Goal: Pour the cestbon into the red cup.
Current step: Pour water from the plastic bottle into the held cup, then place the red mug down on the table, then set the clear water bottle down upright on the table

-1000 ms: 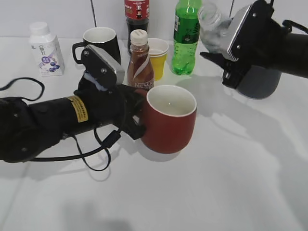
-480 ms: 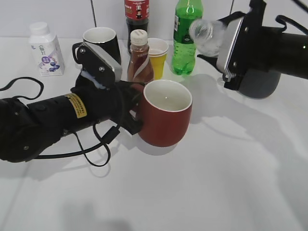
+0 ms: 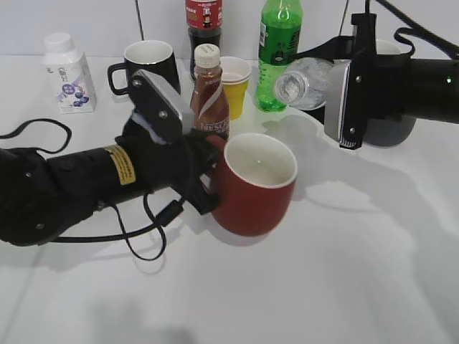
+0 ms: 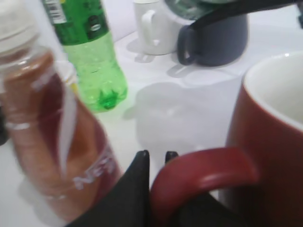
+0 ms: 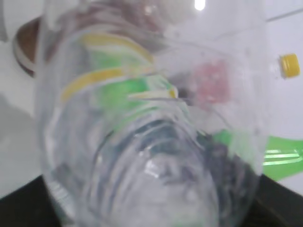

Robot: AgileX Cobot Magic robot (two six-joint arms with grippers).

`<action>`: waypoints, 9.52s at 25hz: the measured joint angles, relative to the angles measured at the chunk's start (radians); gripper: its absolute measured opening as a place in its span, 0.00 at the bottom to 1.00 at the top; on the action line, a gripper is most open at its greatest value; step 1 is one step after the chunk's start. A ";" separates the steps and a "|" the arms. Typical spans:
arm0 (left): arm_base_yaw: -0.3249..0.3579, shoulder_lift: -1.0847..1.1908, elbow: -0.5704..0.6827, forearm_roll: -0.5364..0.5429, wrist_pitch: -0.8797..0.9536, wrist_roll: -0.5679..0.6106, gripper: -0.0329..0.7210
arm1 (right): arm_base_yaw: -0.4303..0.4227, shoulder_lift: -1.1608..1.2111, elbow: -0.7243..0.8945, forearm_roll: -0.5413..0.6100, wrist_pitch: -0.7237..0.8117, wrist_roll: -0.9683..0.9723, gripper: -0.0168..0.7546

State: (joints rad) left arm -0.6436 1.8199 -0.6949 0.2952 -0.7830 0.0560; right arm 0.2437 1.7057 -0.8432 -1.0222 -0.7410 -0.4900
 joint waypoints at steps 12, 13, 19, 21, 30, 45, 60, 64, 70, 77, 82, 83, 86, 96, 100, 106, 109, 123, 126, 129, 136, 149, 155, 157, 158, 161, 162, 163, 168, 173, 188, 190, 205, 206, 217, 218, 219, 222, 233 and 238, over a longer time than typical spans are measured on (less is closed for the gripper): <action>-0.024 0.000 0.000 -0.021 0.001 -0.001 0.12 | 0.000 0.000 0.000 -0.070 -0.001 -0.124 0.64; -0.024 0.000 0.000 -0.024 0.001 -0.001 0.12 | 0.000 0.000 0.000 -0.071 -0.001 -0.135 0.64; -0.024 0.000 0.000 -0.025 0.002 -0.001 0.12 | 0.000 0.000 0.000 -0.075 -0.001 -0.209 0.64; -0.024 0.000 0.000 -0.025 0.002 -0.001 0.12 | 0.000 0.000 0.000 -0.076 -0.001 -0.233 0.64; -0.024 0.000 0.000 -0.023 0.002 -0.001 0.12 | 0.000 0.000 0.000 -0.021 -0.015 -0.335 0.64; -0.026 0.000 0.000 0.012 0.000 -0.002 0.12 | 0.000 0.000 0.000 0.056 -0.046 -0.458 0.64; -0.026 0.000 0.000 0.063 -0.020 -0.009 0.12 | 0.000 0.000 0.000 0.099 -0.060 -0.540 0.64; -0.026 0.000 0.000 0.064 -0.020 -0.009 0.12 | 0.000 0.000 0.000 0.117 -0.079 -0.564 0.64; -0.026 0.000 0.000 0.065 -0.020 -0.009 0.12 | 0.000 0.000 0.000 0.131 -0.096 -0.593 0.64; -0.026 0.000 0.000 0.065 -0.020 -0.009 0.12 | 0.000 0.000 0.000 0.138 -0.104 -0.605 0.64; -0.026 0.000 0.000 0.066 -0.018 -0.009 0.12 | 0.000 0.000 0.000 0.140 -0.106 -0.607 0.64; -0.026 0.000 0.000 0.066 -0.017 -0.009 0.12 | 0.000 0.000 0.000 0.140 -0.107 -0.608 0.64; -0.026 0.000 0.000 0.066 -0.017 -0.009 0.12 | 0.000 0.000 0.000 0.140 -0.107 -0.614 0.64; -0.026 0.000 0.000 0.066 -0.017 -0.009 0.12 | 0.000 0.000 0.000 0.140 -0.110 -0.636 0.64; -0.026 0.000 0.000 0.066 -0.017 -0.009 0.12 | 0.000 0.000 0.000 0.141 -0.112 -0.637 0.64; -0.026 0.000 0.000 0.067 -0.016 -0.009 0.12 | 0.000 0.000 0.000 0.148 -0.112 -0.639 0.64; -0.026 0.000 0.000 0.067 -0.016 -0.009 0.12 | 0.000 0.000 0.000 0.148 -0.112 -0.639 0.64; -0.026 0.000 0.000 -0.024 -0.020 -0.009 0.12 | 0.000 0.000 0.000 0.106 -0.087 -0.364 0.64; -0.026 0.001 0.000 -0.026 -0.035 -0.009 0.12 | 0.000 0.000 0.000 0.099 -0.074 -0.231 0.64; -0.026 0.001 0.000 -0.040 -0.046 -0.009 0.12 | 0.000 0.000 0.000 0.098 -0.078 0.004 0.64; -0.024 -0.070 0.040 -0.096 -0.047 -0.008 0.12 | 0.000 0.000 0.000 0.104 -0.211 0.623 0.64; 0.113 -0.221 0.159 -0.361 -0.054 0.118 0.12 | 0.000 0.110 -0.049 0.454 -0.268 0.717 0.64; 0.218 -0.225 0.159 -0.400 -0.054 0.125 0.12 | 0.000 0.143 -0.061 0.485 -0.268 0.741 0.64; 0.251 -0.220 0.159 -0.407 -0.064 0.126 0.12 | 0.000 0.156 -0.062 0.511 -0.268 0.742 0.64; 0.270 -0.213 0.159 -0.409 -0.072 0.126 0.12 | 0.000 0.163 -0.062 0.524 -0.268 0.743 0.64; 0.318 -0.168 0.159 -0.413 -0.123 0.126 0.12 | 0.000 0.188 -0.066 0.542 -0.266 0.744 0.64; 0.333 -0.151 0.159 -0.414 -0.144 0.126 0.12 | 0.000 0.195 -0.070 0.542 -0.261 0.744 0.64; 0.344 -0.128 0.159 -0.415 -0.172 0.126 0.12 | 0.000 0.200 -0.074 0.542 -0.254 0.744 0.64; 0.376 -0.014 0.129 -0.419 -0.262 0.126 0.12 | 0.000 0.204 -0.100 0.529 -0.195 0.744 0.64; 0.379 0.088 0.052 -0.416 -0.263 0.127 0.12 | 0.000 0.204 -0.100 0.504 -0.140 0.744 0.64; 0.379 0.229 -0.027 -0.417 -0.316 0.115 0.19 | 0.000 0.204 -0.100 0.453 -0.038 0.777 0.64; 0.379 0.229 -0.011 -0.417 -0.331 0.113 0.30 | 0.000 0.204 -0.100 0.441 -0.008 0.786 0.64; 0.289 0.062 0.206 -0.492 -0.421 0.109 0.47 | 0.000 0.352 -0.102 0.391 -0.108 0.837 0.64; 0.265 0.039 0.218 -0.527 -0.421 0.109 0.47 | 0.000 0.355 -0.102 0.384 -0.118 0.834 0.64; 0.159 -0.246 0.250 -0.684 -0.123 0.108 0.47 | 0.000 0.360 -0.103 0.329 -0.124 0.874 0.87; 0.159 -0.276 0.250 -0.684 -0.081 0.108 0.47 | 0.000 0.360 -0.103 0.325 -0.118 0.892 0.88; 0.159 -0.301 0.250 -0.684 -0.049 0.108 0.47 | 0.000 0.360 -0.103 0.319 -0.117 0.908 0.88; 0.159 -0.403 0.250 -0.684 0.079 0.108 0.47 | 0.000 0.353 -0.088 0.302 -0.103 0.951 0.88; 0.159 -0.779 0.252 -0.701 0.578 0.107 0.47 | 0.000 0.209 0.047 0.270 0.056 1.064 0.88; 0.159 -0.909 0.227 -0.701 0.872 0.107 0.47 | 0.000 0.133 0.071 0.107 0.155 1.235 0.88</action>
State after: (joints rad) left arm -0.4847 0.9107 -0.4677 -0.4063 0.0887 0.1627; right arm 0.2437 1.8387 -0.7722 -0.9149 -0.5857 0.7449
